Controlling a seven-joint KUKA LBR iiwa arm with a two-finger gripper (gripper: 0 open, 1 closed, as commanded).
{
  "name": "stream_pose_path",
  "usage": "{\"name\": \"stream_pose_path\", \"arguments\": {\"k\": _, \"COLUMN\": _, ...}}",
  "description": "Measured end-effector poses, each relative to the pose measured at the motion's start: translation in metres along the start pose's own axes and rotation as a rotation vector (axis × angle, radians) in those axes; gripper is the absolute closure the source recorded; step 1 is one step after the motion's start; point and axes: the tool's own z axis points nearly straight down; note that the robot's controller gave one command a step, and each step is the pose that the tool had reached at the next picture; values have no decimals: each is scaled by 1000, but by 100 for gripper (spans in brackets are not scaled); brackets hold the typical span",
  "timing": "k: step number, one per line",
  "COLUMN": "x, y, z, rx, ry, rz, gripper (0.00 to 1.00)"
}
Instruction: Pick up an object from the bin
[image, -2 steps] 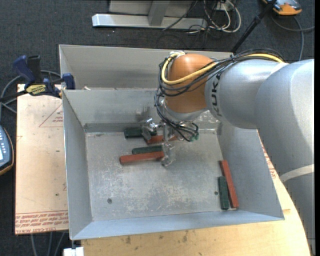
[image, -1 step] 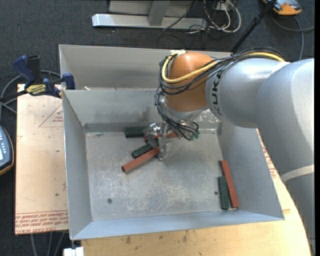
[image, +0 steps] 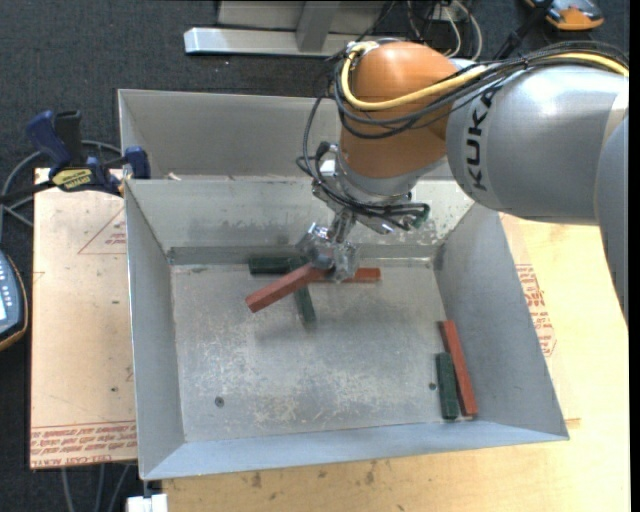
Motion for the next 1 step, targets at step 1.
{"name": "stream_pose_path", "arguments": {"k": 1, "x": -2, "y": 9, "z": -55, "rx": 2, "ry": -1, "rz": -12, "gripper": 100}}
